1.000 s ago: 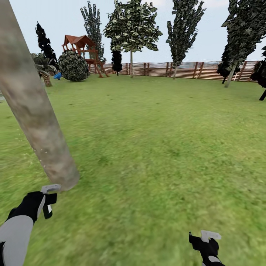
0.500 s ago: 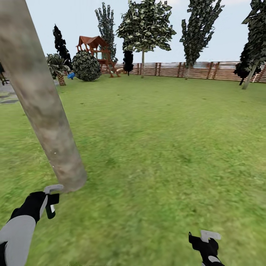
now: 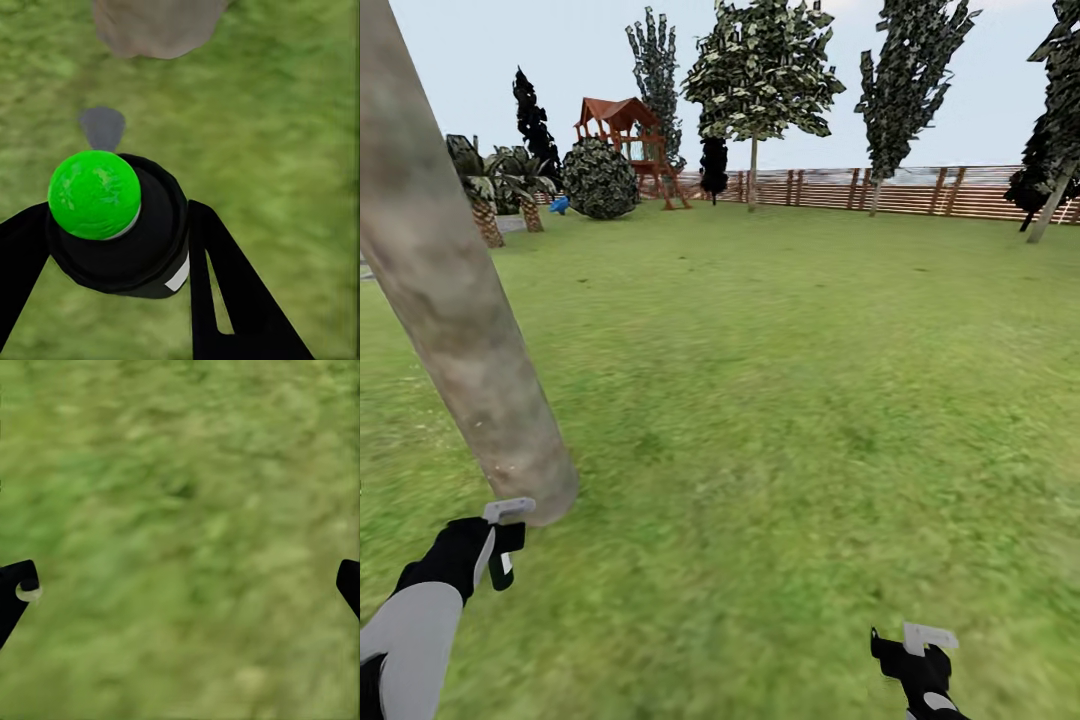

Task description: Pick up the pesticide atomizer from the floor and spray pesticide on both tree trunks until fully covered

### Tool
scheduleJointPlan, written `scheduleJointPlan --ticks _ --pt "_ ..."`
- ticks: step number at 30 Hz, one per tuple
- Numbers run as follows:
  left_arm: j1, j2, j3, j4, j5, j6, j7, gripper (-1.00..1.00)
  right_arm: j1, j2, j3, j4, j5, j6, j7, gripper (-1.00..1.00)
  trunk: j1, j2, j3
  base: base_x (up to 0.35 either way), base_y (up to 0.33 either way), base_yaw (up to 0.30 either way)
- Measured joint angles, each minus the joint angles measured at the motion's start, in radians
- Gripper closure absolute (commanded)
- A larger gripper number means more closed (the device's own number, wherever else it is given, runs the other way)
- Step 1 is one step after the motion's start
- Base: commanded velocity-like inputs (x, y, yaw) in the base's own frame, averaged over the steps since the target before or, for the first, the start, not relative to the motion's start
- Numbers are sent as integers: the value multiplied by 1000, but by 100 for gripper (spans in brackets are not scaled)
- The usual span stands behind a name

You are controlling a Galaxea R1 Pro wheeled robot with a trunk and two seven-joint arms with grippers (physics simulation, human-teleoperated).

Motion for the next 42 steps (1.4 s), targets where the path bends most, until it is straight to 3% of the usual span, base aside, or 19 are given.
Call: scheduleJointPlan --ticks 23,36,42 --pt "0 0 1 -2 4 0 0 100 0 0 0 0 0 0 0 -100 0 0 0 67 -260 109" --pt "0 0 2 -2 3 0 0 100 0 0 0 0 0 0 0 -100 0 0 0 256 -169 273" --pt "0 0 2 -1 4 0 0 100 0 0 0 0 0 0 0 -100 0 0 0 277 -160 54"
